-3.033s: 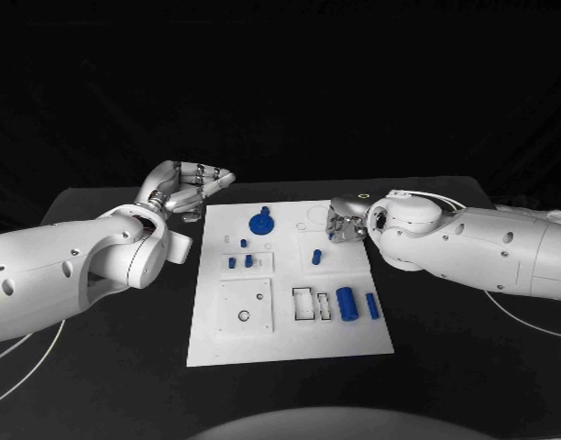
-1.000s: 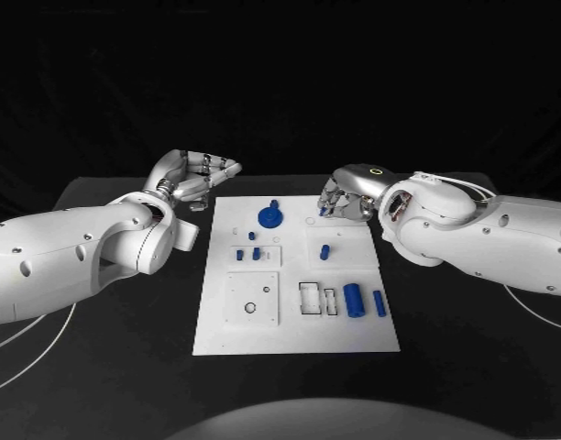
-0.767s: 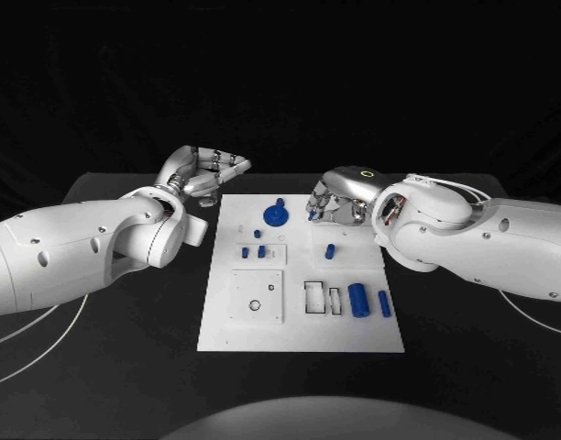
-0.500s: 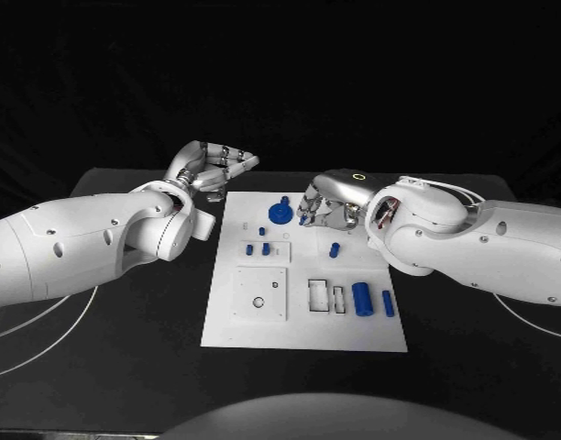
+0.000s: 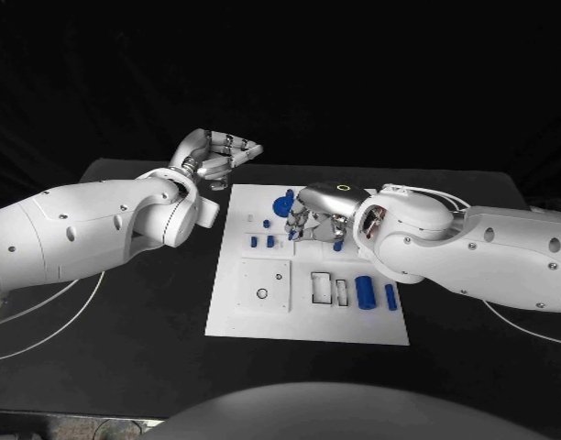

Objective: Assemble the parts on the task board

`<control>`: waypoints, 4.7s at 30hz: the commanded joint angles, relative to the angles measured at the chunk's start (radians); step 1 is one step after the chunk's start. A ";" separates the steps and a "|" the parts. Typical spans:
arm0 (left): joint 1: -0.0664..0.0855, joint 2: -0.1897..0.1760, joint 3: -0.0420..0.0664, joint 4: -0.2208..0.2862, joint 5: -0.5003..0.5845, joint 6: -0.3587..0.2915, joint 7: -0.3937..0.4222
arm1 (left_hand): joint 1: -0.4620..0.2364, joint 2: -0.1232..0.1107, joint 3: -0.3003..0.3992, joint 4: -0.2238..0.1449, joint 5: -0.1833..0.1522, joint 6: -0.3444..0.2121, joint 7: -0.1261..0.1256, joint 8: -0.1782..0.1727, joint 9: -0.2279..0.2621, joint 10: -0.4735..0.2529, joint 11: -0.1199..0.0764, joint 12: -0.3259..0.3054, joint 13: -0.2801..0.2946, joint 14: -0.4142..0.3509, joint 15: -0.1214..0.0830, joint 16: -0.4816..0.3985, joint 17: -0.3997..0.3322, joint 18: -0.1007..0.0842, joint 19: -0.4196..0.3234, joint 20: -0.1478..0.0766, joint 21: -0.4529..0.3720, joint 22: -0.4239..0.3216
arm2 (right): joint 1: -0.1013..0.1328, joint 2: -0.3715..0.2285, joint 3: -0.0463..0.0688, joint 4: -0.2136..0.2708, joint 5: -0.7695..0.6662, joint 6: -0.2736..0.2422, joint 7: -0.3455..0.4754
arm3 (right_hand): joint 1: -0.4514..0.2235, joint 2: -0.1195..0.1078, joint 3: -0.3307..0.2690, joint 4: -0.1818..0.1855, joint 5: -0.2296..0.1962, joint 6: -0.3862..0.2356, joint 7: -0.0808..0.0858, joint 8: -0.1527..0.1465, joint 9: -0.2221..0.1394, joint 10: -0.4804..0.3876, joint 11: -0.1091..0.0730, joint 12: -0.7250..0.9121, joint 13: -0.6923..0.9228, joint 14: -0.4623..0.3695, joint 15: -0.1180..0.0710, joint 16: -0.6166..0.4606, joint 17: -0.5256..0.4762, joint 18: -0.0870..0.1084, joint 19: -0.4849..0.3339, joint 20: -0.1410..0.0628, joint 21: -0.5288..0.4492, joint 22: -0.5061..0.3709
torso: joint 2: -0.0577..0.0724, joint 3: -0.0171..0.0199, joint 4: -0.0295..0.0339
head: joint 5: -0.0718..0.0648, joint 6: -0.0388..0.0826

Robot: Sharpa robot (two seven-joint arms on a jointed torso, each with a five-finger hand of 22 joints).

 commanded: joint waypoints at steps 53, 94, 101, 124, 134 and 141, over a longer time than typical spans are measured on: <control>0.000 -0.019 0.001 0.012 -0.012 0.016 0.006 | 0.003 0.015 -0.006 -0.002 0.003 -0.007 -0.002 -0.006 -0.001 0.000 0.004 -0.007 0.001 -0.008 0.002 -0.007 0.004 0.011 -0.006 0.000 -0.008 0.172 | -0.090 0.097 -0.001 -0.072 -0.103 0.138 0.004 | 0.006 0.000 0.015 -0.002 0.003 -0.008 0.013 -0.010 0.004 -0.010 0.013 -0.010 -0.001 0.104 0.019 0.004 0.263 -0.014 0.105 0.016 0.004 0.263 | 0.002 0.0015 0.0000 | -0.005 -0.013; 0.000 -0.026 0.001 0.019 -0.012 0.014 0.006 | 0.005 0.017 -0.007 -0.002 0.003 -0.007 -0.002 -0.006 -0.001 0.000 0.004 -0.007 0.001 -0.008 0.002 -0.007 0.003 0.011 -0.005 0.000 -0.008 0.172 | -0.106 0.119 -0.002 -0.094 -0.098 0.144 0.009 | 0.003 -0.002 0.016 -0.001 0.003 -0.010 0.013 -0.012 0.003 -0.013 0.014 -0.009 -0.001 0.104 0.020 0.004 0.263 -0.014 0.105 0.018 0.004 0.263 | 0.000 0.0008 0.0000 | -0.006 -0.013; 0.000 -0.028 0.001 0.019 -0.012 0.013 0.006 | 0.005 0.017 -0.007 -0.002 0.003 -0.007 -0.002 -0.006 -0.001 0.000 0.004 -0.007 0.001 -0.008 0.002 -0.007 0.003 0.011 -0.005 0.000 -0.008 0.172 | -0.106 0.120 -0.002 -0.093 -0.098 0.139 0.009 | 0.003 -0.002 0.017 -0.001 0.003 -0.010 0.013 -0.013 0.003 -0.013 0.014 -0.009 -0.001 0.104 0.020 0.004 0.263 -0.014 0.105 0.018 0.004 0.263 | 0.000 0.0015 -0.0002 | -0.007 -0.013; 0.000 -0.030 0.001 0.018 -0.012 0.013 0.005 | 0.007 0.019 -0.008 -0.002 0.003 -0.008 -0.002 -0.006 -0.001 0.000 0.004 -0.007 0.001 -0.008 0.002 -0.008 0.003 0.011 -0.005 0.000 -0.009 0.172 | -0.107 0.108 -0.002 -0.085 -0.095 0.113 0.010 | 0.003 -0.002 0.018 -0.001 0.003 -0.008 0.014 -0.012 0.004 -0.012 0.014 -0.008 -0.001 0.104 0.020 0.004 0.263 -0.014 0.105 0.019 0.004 0.263 | 0.001 0.0016 0.0008 | -0.011 -0.013; 0.000 -0.030 0.001 0.017 -0.012 0.012 0.004 | 0.007 0.019 -0.008 -0.002 0.003 -0.008 -0.002 -0.006 -0.001 0.000 0.004 -0.007 0.001 -0.008 0.002 -0.008 0.003 0.011 -0.005 0.000 -0.009 0.172 | -0.107 0.111 -0.002 -0.092 -0.085 0.134 0.007 | 0.001 -0.002 0.018 -0.001 0.003 -0.008 0.014 -0.013 0.004 -0.012 0.014 -0.008 -0.001 0.104 0.021 0.004 0.263 -0.014 0.105 0.019 0.004 0.263 | 0.000 0.0006 0.0001 | -0.013 -0.013; 0.000 -0.029 0.001 0.017 -0.012 0.013 0.004 | 0.008 0.020 -0.008 -0.003 0.004 -0.008 -0.002 -0.006 -0.001 -0.001 0.004 -0.008 0.001 -0.009 0.002 -0.009 0.002 0.011 -0.005 0.000 -0.009 0.172 | -0.107 0.113 -0.002 -0.091 -0.083 0.145 0.004 | -0.001 -0.010 0.018 -0.002 0.003 -0.014 0.014 -0.017 0.003 -0.019 0.015 -0.009 -0.001 0.104 0.022 0.004 0.263 -0.014 0.105 0.021 0.004 0.263 | 0.000 0.0012 0.0008 | -0.012 -0.013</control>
